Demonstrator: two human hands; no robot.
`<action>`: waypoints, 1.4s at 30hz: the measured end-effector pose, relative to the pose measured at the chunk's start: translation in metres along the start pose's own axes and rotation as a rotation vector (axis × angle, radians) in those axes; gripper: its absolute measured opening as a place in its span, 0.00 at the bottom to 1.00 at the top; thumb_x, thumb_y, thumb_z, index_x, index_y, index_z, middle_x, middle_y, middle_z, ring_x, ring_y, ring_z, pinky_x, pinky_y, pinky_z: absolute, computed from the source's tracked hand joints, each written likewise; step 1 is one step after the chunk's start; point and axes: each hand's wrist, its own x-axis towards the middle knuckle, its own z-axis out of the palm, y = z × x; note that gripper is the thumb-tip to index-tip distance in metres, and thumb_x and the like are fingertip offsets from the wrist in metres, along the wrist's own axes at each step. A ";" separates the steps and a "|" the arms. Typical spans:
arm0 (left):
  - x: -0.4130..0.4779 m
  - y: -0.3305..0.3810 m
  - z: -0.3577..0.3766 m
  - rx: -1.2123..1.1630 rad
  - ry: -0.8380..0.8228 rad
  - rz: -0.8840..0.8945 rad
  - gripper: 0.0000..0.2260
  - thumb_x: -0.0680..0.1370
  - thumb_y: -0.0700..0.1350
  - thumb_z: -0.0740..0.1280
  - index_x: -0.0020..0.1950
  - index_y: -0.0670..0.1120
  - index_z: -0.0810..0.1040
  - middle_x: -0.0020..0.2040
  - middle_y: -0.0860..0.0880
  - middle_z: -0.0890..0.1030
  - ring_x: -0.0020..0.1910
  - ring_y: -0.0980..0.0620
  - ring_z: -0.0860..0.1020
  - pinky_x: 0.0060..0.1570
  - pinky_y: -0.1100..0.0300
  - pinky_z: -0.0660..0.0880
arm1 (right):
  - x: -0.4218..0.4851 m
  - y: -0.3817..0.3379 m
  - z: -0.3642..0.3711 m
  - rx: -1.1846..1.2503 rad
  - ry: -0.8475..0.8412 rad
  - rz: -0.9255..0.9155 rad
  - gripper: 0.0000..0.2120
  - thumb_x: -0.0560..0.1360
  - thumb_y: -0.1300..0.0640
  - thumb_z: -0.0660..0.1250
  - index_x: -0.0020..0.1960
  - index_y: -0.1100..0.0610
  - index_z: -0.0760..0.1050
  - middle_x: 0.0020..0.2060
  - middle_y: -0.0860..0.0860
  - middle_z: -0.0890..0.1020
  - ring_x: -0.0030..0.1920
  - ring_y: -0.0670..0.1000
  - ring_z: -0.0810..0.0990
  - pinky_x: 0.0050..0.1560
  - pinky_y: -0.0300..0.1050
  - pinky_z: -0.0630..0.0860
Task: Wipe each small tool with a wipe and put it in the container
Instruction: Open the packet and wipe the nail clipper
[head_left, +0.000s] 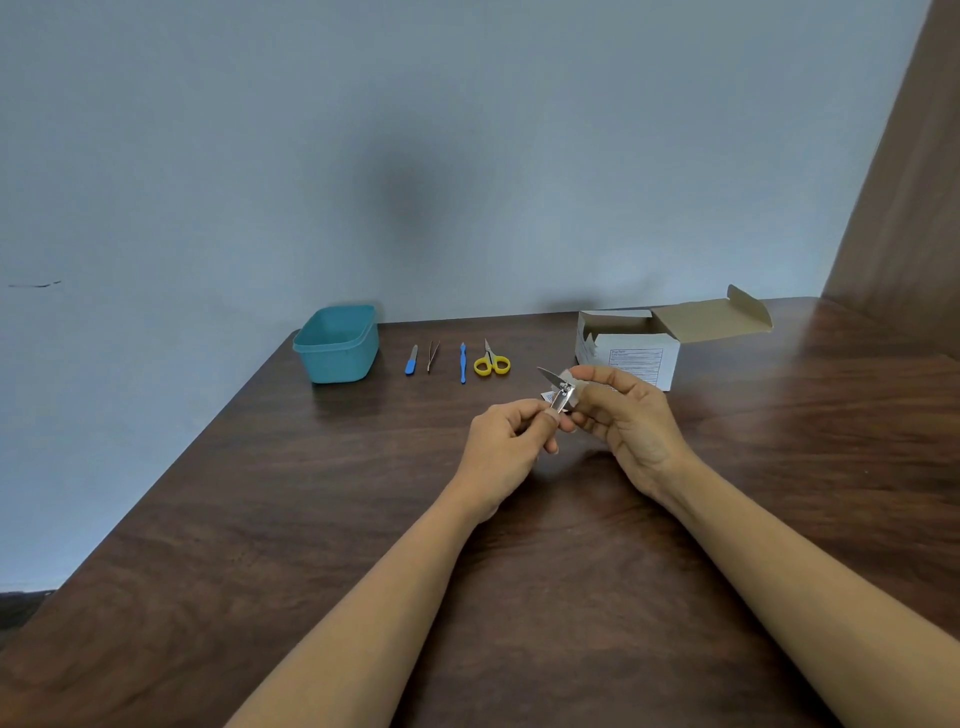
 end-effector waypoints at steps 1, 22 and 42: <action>0.000 0.000 0.000 -0.003 0.009 -0.004 0.11 0.80 0.44 0.62 0.44 0.49 0.84 0.29 0.54 0.76 0.31 0.53 0.69 0.35 0.59 0.66 | 0.000 0.000 0.000 0.012 -0.009 -0.002 0.10 0.73 0.71 0.66 0.49 0.60 0.78 0.39 0.56 0.83 0.36 0.50 0.79 0.39 0.38 0.79; 0.001 -0.004 0.000 0.079 -0.019 0.032 0.11 0.81 0.45 0.62 0.44 0.50 0.83 0.29 0.55 0.76 0.31 0.56 0.70 0.36 0.58 0.68 | -0.002 0.004 -0.001 -0.149 0.002 -0.039 0.11 0.62 0.57 0.74 0.44 0.57 0.81 0.35 0.51 0.85 0.37 0.48 0.81 0.46 0.44 0.76; 0.001 -0.003 -0.001 0.035 -0.014 0.017 0.11 0.81 0.45 0.63 0.44 0.51 0.83 0.30 0.53 0.77 0.29 0.55 0.68 0.34 0.59 0.66 | -0.002 0.011 0.005 -0.073 -0.029 -0.077 0.15 0.70 0.67 0.71 0.54 0.58 0.74 0.34 0.51 0.85 0.36 0.45 0.82 0.45 0.39 0.76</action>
